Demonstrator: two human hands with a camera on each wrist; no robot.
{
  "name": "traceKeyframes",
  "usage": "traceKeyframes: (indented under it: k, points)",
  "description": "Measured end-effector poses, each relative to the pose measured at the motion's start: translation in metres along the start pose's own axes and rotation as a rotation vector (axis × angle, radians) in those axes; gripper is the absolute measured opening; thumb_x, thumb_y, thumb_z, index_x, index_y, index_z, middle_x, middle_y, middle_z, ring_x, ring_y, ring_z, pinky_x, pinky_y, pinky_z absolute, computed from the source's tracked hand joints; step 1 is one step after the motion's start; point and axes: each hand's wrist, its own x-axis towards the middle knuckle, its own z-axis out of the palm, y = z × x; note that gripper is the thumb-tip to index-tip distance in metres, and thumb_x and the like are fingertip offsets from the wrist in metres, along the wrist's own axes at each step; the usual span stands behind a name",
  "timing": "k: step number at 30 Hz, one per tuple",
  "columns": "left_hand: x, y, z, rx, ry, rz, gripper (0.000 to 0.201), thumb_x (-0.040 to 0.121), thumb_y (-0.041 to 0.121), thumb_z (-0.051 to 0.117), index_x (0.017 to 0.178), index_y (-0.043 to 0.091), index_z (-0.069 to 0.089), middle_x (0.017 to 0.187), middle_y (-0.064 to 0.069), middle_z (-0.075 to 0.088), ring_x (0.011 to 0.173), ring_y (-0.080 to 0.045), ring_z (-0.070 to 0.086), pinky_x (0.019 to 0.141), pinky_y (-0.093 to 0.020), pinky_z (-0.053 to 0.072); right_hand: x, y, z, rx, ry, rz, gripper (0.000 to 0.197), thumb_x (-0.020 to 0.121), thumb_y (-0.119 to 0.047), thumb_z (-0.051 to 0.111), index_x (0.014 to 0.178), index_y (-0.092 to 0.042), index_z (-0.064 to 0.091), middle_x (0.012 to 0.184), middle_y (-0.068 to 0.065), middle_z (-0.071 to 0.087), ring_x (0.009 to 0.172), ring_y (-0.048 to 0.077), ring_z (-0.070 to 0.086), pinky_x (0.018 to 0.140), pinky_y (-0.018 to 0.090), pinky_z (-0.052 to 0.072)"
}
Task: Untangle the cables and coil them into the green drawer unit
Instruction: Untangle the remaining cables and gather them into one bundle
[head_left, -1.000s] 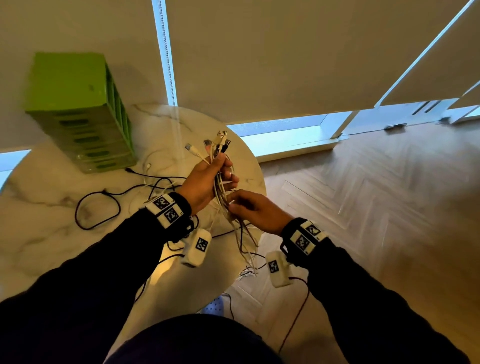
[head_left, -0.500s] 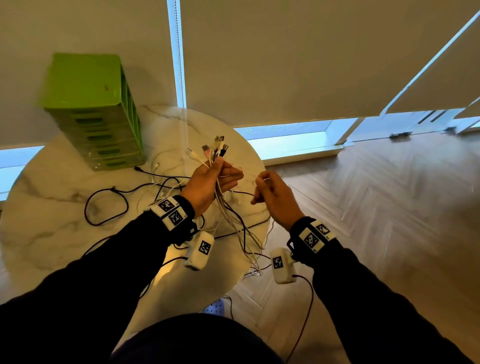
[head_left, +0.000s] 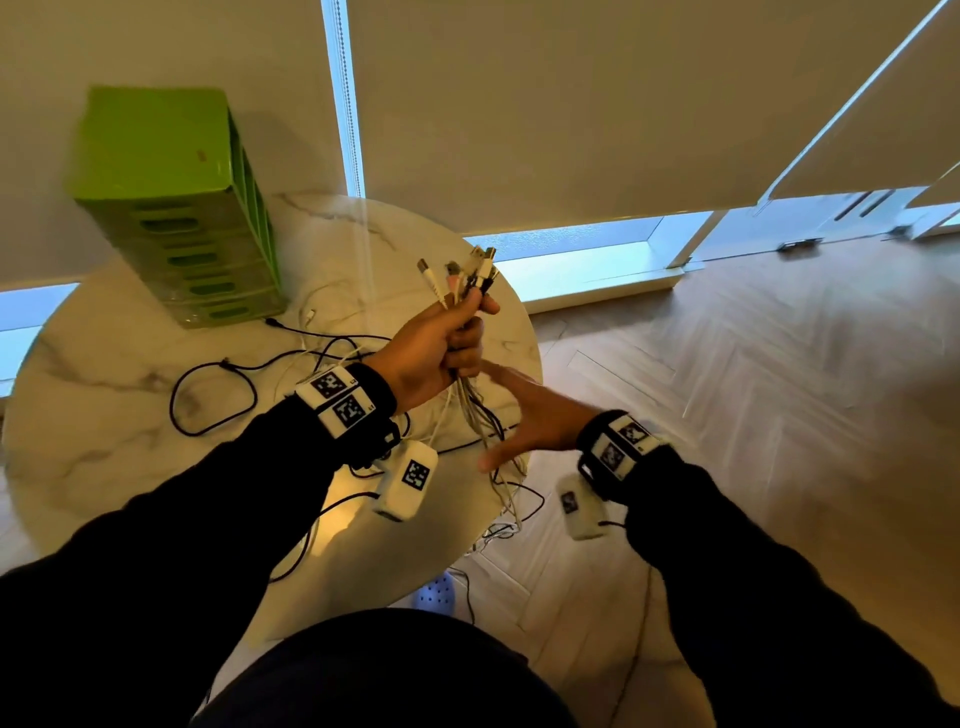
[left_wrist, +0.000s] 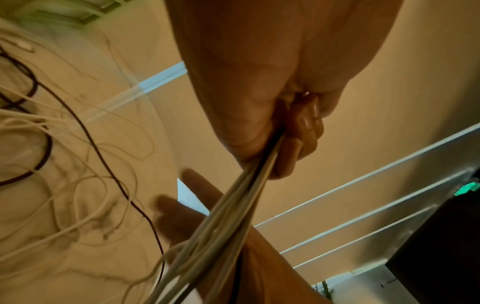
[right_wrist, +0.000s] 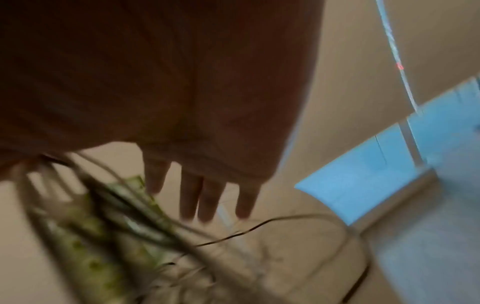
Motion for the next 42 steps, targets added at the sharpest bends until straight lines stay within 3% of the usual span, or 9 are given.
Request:
traceKeyframes:
  k: [5,9,15,18,26,31,35,38,42]
  points:
    - [-0.010,0.020,-0.006,0.011,-0.084,-0.063,0.021,0.107,0.032,0.041,0.097,0.018,0.054,0.063,0.003,0.026,0.053,-0.012,0.027,0.058,-0.028,0.032,0.024,-0.026,0.034,0.306,-0.286,-0.030,0.024,0.089,-0.037,0.072,0.089,-0.013,0.073,0.097,0.015,0.075,0.095,0.022,0.069,0.101,0.039,0.049]
    - [-0.021,0.034,-0.035,-0.036,-0.109,-0.096,0.025,0.104,0.028,0.045,0.081,0.021,0.044,0.067,0.002,0.033,0.060,-0.015,0.040,0.078,-0.035,0.048,0.022,0.016,0.036,0.186,-0.408,0.113,0.035,0.083,-0.041,0.078,0.057,-0.024,0.062,0.062,0.002,0.067,0.073,0.026,0.063,0.078,0.041,0.051]
    - [-0.030,0.052,-0.074,-0.136,-0.060,0.077,0.038,0.075,0.022,0.086,0.084,0.027,0.049,0.066,0.004,0.045,0.068,-0.015,0.050,0.089,-0.036,0.049,0.025,0.050,0.001,-0.271,0.241,0.245,0.039,0.093,-0.050,0.062,0.074,-0.017,0.057,0.072,0.006,0.064,0.070,0.024,0.060,0.066,0.032,0.047]
    - [-0.028,0.062,-0.084,-0.175,0.171,0.288,0.039,0.079,0.011,0.074,0.094,0.026,0.041,0.067,0.007,0.049,0.065,-0.012,0.049,0.080,-0.032,0.048,0.028,0.039,0.008,-0.459,0.560,0.056,0.027,0.100,-0.043,0.051,0.098,-0.017,0.052,0.085,0.007,0.068,0.076,0.029,0.064,0.069,0.037,0.053]
    - [-0.017,0.063,-0.122,-0.043,0.833,0.434,0.032,0.099,0.031,0.057,0.121,0.011,0.046,0.068,0.009,0.034,0.053,-0.004,0.032,0.050,-0.020,0.030,0.047,-0.015,0.110,-0.579,0.091,-0.197,0.076,0.096,-0.034,0.057,0.155,-0.009,0.017,0.143,0.016,0.049,0.121,0.032,0.054,0.103,0.041,0.044]
    - [-0.043,0.023,-0.147,0.118,0.658,0.274,0.030,0.107,0.039,0.044,0.079,0.027,0.039,0.056,0.011,0.031,0.046,-0.006,0.027,0.042,-0.021,0.026,0.051,-0.006,0.144,-0.614,-0.264,-0.153,0.090,0.092,-0.058,0.057,0.158,-0.015,0.015,0.154,0.014,0.039,0.132,0.033,0.047,0.109,0.042,0.038]
    - [-0.065,0.000,-0.165,0.133,0.638,0.247,0.032,0.105,0.038,0.049,0.074,0.031,0.045,0.055,0.012,0.029,0.044,-0.007,0.025,0.042,-0.021,0.025,0.064,-0.028,0.117,-0.411,-0.513,-0.036,0.106,0.072,-0.096,0.022,0.142,-0.020,0.046,0.144,0.006,0.052,0.127,0.027,0.052,0.109,0.042,0.038]
    - [-0.072,0.004,-0.174,-0.033,0.688,0.267,0.034,0.107,0.034,0.047,0.075,0.027,0.037,0.053,0.012,0.026,0.043,-0.005,0.021,0.041,-0.021,0.021,0.090,-0.057,0.081,-0.417,-0.451,-0.031,0.097,0.080,-0.089,0.011,0.138,-0.025,0.056,0.142,0.001,0.057,0.126,0.024,0.054,0.111,0.044,0.038]
    - [-0.073,0.007,-0.179,-0.016,0.697,0.274,0.032,0.107,0.033,0.046,0.077,0.028,0.036,0.056,0.010,0.024,0.046,-0.007,0.018,0.045,-0.025,0.017,0.158,-0.085,0.046,-0.545,-0.227,-0.191,0.045,0.106,-0.047,0.036,0.117,-0.012,0.063,0.116,0.006,0.063,0.102,0.023,0.057,0.091,0.036,0.044]
